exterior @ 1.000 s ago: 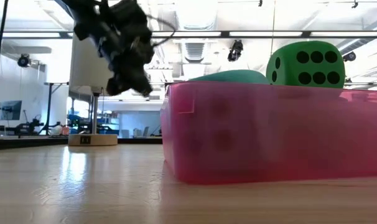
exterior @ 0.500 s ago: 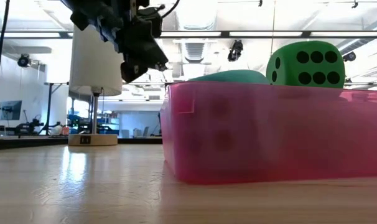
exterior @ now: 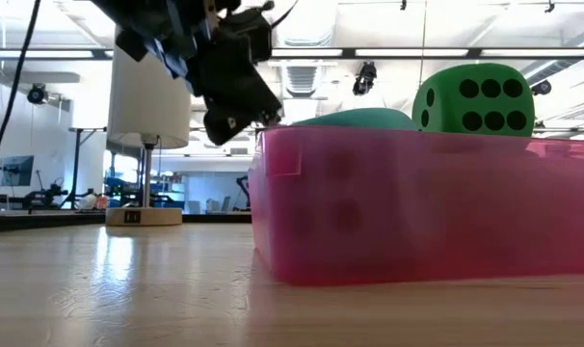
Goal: Pick & Place Dice
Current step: Put the left small black dice into the pink bin
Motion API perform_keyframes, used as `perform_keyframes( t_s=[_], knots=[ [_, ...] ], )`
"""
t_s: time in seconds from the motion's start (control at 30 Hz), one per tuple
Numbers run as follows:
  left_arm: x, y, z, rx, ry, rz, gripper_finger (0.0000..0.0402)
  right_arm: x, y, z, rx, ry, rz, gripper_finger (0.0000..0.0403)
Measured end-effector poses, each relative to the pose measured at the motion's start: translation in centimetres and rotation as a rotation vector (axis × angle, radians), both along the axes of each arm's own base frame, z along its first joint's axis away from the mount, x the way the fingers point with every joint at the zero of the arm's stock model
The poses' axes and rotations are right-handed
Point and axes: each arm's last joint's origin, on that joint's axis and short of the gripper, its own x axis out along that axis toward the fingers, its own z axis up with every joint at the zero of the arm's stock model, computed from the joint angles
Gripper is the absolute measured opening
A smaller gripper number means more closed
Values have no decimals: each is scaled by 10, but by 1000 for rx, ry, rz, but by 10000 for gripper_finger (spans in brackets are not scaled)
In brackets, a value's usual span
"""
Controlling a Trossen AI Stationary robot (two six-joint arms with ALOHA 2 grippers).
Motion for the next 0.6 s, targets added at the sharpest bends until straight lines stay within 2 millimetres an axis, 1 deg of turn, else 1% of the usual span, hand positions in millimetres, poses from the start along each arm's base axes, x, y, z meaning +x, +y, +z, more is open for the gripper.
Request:
perform_keyframes(
  t_s=[0.1,0.27,0.4,0.6],
  knots=[
    [2,-1,-6,11,13,-9,56,0,0,0,1,-1,0,81],
    [7,-1,-18,48,23,-40,51,0,0,0,4,-4,-1,87],
    [9,-1,-22,55,22,-47,52,0,0,1,6,-8,-2,88],
    [10,-1,-23,58,13,-49,54,0,0,1,4,-9,0,78]
  ],
)
